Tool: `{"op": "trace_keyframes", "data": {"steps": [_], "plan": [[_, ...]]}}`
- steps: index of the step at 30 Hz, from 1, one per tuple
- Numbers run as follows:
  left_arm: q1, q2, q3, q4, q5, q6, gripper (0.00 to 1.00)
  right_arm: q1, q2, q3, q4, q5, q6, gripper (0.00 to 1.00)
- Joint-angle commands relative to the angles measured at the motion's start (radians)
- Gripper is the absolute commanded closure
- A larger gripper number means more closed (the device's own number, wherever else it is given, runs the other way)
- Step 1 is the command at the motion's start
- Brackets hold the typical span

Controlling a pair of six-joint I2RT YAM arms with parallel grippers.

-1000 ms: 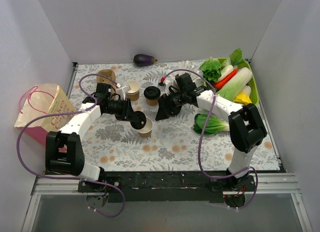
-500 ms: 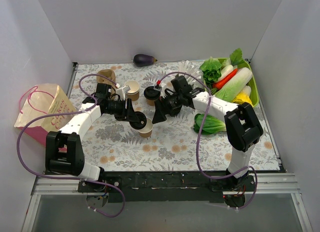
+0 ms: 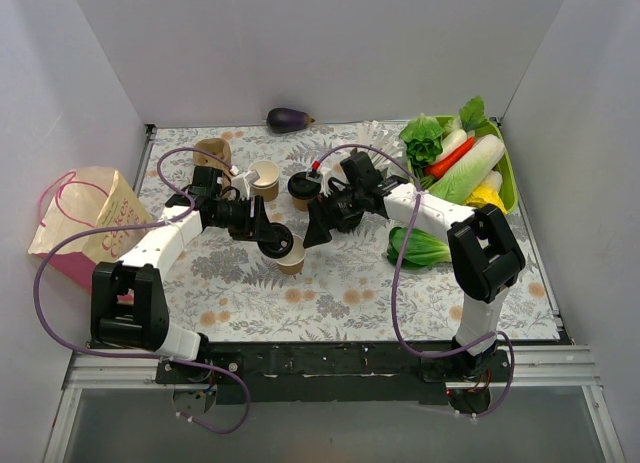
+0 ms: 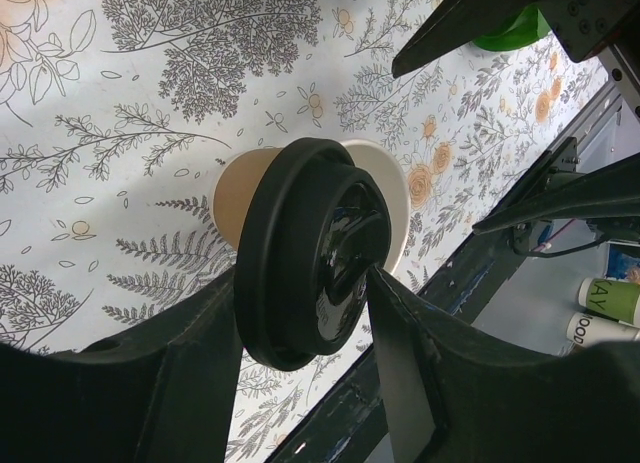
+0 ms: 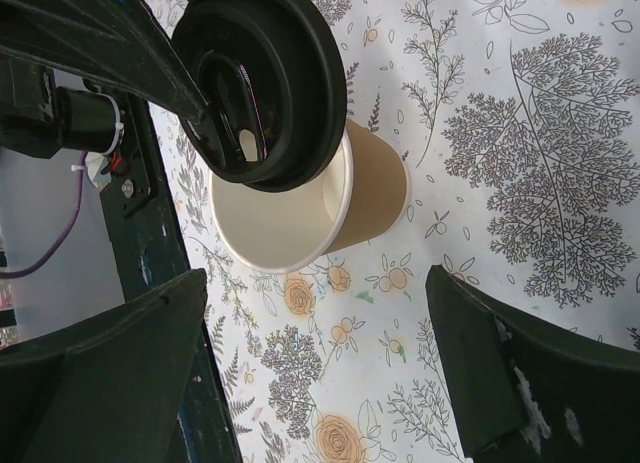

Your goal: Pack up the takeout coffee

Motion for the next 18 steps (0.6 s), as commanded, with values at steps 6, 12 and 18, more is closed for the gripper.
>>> {"op": "trace_keyframes", "data": {"steps": [6, 12, 18], "plan": [[-0.016, 0.007, -0.006, 0.016, -0.002, -0.007, 0.48, 0.004, -0.015, 0.003, 0.037, -0.014, 0.017, 0.02], [-0.033, 0.020, -0.008, 0.024, -0.027, -0.019, 0.46, 0.004, -0.018, -0.003, 0.043, -0.008, 0.020, 0.02], [-0.071, 0.037, 0.005, 0.025, -0.050, -0.021, 0.44, 0.004, -0.021, 0.000, 0.044, 0.015, 0.022, 0.02]]}}
